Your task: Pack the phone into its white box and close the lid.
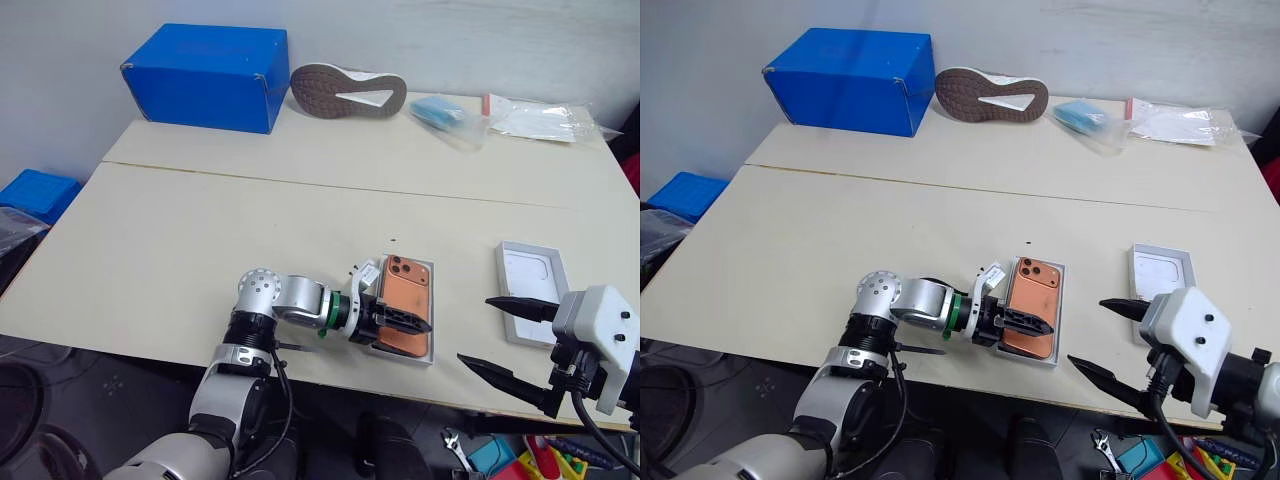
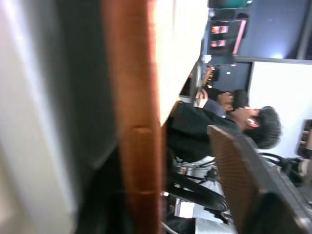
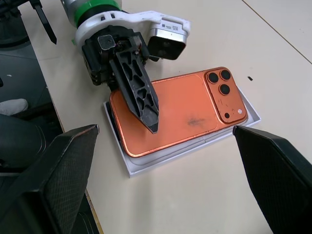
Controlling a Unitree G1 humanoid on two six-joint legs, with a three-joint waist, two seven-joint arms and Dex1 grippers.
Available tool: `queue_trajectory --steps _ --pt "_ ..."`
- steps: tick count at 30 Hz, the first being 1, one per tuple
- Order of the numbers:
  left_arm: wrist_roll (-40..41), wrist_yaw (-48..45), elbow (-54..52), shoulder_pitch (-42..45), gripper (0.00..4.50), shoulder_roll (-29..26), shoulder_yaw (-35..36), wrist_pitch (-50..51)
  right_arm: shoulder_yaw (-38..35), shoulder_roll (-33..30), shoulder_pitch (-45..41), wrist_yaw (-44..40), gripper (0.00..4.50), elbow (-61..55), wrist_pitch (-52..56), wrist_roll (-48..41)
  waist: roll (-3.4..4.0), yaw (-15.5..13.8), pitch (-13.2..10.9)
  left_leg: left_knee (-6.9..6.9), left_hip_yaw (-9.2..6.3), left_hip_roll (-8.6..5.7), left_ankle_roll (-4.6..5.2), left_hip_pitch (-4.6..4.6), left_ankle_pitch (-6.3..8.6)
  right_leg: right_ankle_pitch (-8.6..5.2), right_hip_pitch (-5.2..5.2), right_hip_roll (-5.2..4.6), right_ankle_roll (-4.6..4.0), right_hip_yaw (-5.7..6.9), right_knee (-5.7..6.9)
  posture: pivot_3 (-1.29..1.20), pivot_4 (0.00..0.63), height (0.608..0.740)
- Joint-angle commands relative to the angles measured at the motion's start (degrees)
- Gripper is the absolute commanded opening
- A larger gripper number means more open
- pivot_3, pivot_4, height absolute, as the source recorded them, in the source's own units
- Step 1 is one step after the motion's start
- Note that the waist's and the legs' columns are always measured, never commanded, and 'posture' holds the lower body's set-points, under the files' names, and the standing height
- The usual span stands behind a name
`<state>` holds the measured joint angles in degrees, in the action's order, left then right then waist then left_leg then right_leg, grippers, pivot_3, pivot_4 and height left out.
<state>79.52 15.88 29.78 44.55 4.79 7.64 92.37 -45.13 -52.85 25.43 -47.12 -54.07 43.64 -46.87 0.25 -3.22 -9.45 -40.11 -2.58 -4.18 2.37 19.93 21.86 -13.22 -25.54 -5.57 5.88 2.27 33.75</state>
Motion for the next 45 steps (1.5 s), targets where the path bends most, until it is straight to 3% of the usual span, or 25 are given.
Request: queue_trajectory --steps 1,4,21,30,38,43,45 --pt "2.71 -1.66 -0.95 1.23 3.62 -0.59 -1.93 0.13 0.16 0.54 0.27 0.01 4.50 -0.85 -1.49 0.45 0.00 0.03 0.00 0.00 0.01 0.00 0.00 -0.02 0.00 0.00 0.01 0.00 0.00 -0.01 0.00 0.00 0.150 0.740" --pt "4.27 -2.52 -0.90 2.09 4.48 -1.51 -3.06 0.13 0.50 0.67 0.26 0.12 4.50 -0.84 -1.80 0.69 0.00 0.10 0.00 0.01 0.05 0.01 -0.01 -0.10 0.00 0.00 0.06 0.00 0.00 -0.07 0.03 0.00 0.150 0.740" --pt "11.30 -2.73 -1.06 6.61 4.48 -7.09 -8.67 0.13 3.25 1.72 -0.36 1.22 4.50 -0.31 -3.74 2.64 0.00 0.14 0.00 0.04 0.07 -0.01 -0.07 -0.25 0.03 0.00 0.09 0.04 0.01 -0.22 0.07 0.00 0.150 0.740" --pt "9.33 1.09 -3.34 8.70 4.48 -7.31 -11.87 0.13 4.90 2.49 -0.67 2.34 4.50 -0.42 -4.48 3.23 0.00 0.15 0.00 0.04 0.07 0.00 -0.08 -0.25 0.03 -0.01 0.09 0.05 0.01 -0.22 0.07 0.00 0.150 0.740" --pt "7.84 -3.68 -9.36 10.65 4.48 -11.58 -19.59 0.13 5.54 2.62 -0.78 3.11 4.50 -0.35 -4.92 3.29 -0.01 0.17 0.00 0.05 0.06 0.00 -0.12 -0.27 0.04 -0.01 0.09 0.07 0.01 -0.26 0.07 0.00 0.150 0.740" --pt "7.65 -5.47 -8.59 12.17 4.48 -12.91 -21.58 0.13 5.48 2.73 -0.57 3.29 4.50 -0.39 -5.03 3.30 -0.01 0.16 -0.01 0.07 0.04 -0.01 -0.13 -0.32 0.04 -0.01 0.09 0.11 0.01 -0.32 0.07 0.00 0.150 0.740" --pt "9.56 -5.61 -6.25 13.07 4.48 -11.48 -19.20 0.13 5.63 2.69 -0.72 3.45 4.50 -0.35 -4.99 3.31 -0.01 0.14 -0.01 0.07 0.05 -0.01 -0.13 -0.32 0.04 -0.01 0.09 0.11 0.01 -0.33 0.06 0.00 0.150 0.740"
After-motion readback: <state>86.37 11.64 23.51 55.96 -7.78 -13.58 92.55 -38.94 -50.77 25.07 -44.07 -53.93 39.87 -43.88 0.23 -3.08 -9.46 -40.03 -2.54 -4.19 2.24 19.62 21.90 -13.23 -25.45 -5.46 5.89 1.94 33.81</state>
